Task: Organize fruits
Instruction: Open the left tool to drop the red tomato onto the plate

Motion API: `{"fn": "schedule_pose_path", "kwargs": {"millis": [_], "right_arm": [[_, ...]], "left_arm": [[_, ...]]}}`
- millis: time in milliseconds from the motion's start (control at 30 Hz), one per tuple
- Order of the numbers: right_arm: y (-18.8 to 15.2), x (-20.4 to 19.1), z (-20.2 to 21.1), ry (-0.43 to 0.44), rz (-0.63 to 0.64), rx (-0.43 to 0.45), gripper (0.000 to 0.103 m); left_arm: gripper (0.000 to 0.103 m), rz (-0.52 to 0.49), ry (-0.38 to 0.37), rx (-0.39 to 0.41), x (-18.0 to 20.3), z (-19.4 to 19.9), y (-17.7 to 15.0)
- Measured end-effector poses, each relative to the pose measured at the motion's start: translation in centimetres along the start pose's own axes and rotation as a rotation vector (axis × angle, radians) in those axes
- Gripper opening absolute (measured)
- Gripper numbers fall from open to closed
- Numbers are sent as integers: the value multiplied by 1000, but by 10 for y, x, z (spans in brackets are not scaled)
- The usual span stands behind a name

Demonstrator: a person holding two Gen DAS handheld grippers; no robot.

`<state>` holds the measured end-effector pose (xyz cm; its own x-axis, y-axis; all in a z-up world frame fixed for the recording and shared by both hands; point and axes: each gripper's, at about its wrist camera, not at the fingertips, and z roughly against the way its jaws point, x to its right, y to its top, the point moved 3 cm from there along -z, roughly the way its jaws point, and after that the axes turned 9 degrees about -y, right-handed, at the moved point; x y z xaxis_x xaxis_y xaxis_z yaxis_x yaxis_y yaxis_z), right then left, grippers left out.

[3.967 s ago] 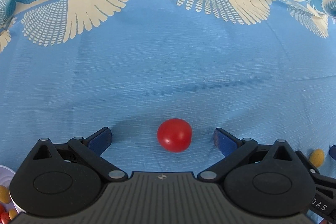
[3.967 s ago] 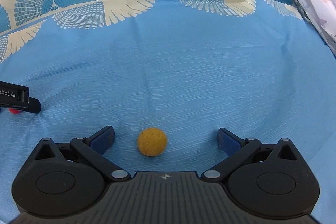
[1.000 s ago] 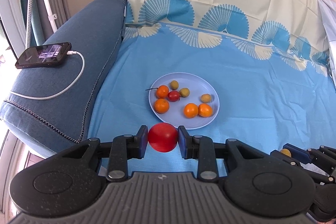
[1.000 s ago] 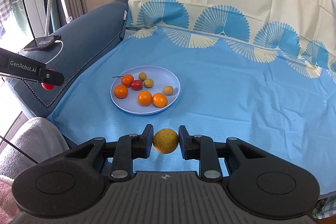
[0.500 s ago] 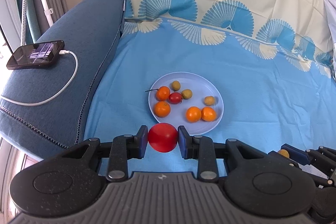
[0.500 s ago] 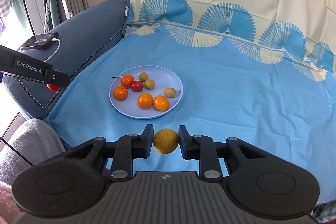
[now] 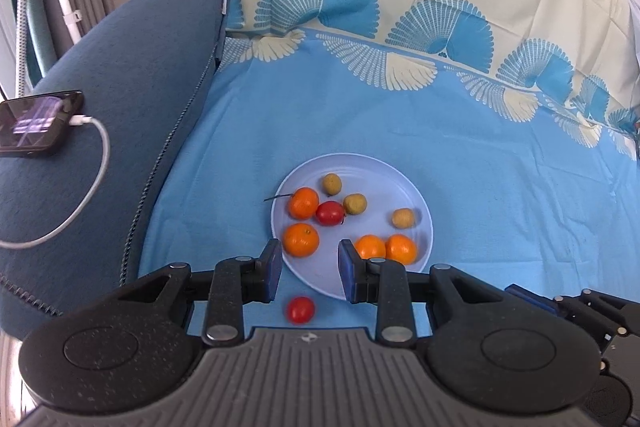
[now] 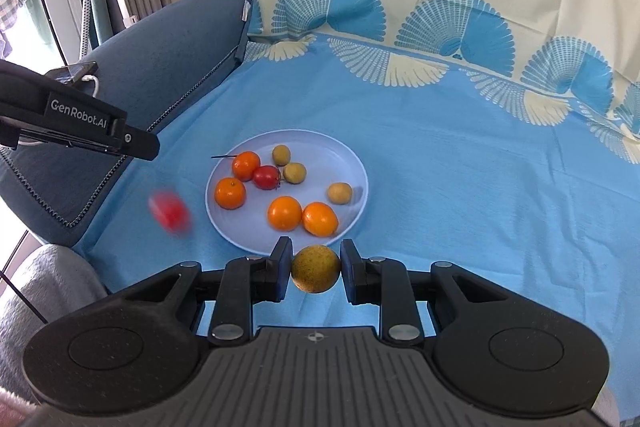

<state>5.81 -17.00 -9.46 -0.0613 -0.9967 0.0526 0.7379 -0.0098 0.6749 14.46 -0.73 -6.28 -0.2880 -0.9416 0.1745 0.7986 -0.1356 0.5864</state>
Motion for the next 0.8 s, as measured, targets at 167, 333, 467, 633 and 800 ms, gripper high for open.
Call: {"fn": "schedule_pose_path", "kwargs": {"millis": [167, 333, 467, 633, 800], "right_arm": [[16, -6, -35, 19, 27, 16, 27], [30, -2, -91, -5, 10, 1, 27], [33, -2, -115, 29, 1, -32, 27], [26, 13, -119, 21, -19, -47, 27], [16, 48, -104, -39, -98, -61, 27]], "left_arm": [[34, -86, 32, 40, -6, -39, 31], [34, 26, 4, -7, -37, -66, 36], [58, 27, -33, -102, -46, -61, -7], [95, -112, -133, -203, -9, -59, -83], [73, -553, -2, -290, 59, -116, -151]]}}
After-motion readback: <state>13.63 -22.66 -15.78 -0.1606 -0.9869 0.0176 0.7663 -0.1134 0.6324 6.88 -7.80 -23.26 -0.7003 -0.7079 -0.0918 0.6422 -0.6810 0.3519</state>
